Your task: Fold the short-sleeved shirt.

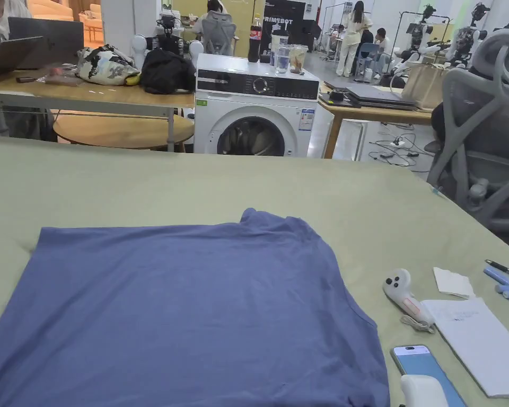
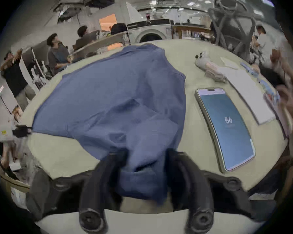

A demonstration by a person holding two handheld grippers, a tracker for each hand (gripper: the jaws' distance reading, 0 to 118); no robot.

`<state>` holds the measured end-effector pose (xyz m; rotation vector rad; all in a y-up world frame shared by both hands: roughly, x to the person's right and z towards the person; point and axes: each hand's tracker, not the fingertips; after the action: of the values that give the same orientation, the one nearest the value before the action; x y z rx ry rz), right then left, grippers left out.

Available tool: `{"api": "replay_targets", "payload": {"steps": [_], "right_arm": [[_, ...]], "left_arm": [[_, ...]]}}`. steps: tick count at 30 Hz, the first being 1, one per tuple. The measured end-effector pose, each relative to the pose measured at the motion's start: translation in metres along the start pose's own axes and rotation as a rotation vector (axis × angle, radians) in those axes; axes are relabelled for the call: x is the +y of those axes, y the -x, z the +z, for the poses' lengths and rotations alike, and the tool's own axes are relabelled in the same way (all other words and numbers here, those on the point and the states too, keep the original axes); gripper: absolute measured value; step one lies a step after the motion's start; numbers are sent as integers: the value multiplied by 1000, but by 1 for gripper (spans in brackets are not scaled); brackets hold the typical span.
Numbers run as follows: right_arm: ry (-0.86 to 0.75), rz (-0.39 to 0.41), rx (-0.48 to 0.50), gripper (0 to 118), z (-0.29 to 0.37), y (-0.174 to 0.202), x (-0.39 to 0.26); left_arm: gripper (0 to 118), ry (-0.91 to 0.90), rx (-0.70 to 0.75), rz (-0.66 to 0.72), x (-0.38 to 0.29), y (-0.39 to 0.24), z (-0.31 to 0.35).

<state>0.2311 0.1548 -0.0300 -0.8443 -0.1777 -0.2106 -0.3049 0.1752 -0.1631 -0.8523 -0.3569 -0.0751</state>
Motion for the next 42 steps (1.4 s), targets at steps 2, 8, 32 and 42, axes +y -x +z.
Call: {"api": "replay_targets", "payload": {"steps": [2,8,32,42], "right_arm": [[-45,16,73,8,11,7,1],[-134,111,1,3,33,21,34],[-227,0,-58,55,-130,21,232],[-257,97,-33,0,-89,49,197]], "left_arm": [[2,0,-2,-2,0,-1,2],[2,-224,-63,60,22,14,36],[58,-257,21,144,217,27,-115],[2,-270,-78,49,204,-12,-77]]}}
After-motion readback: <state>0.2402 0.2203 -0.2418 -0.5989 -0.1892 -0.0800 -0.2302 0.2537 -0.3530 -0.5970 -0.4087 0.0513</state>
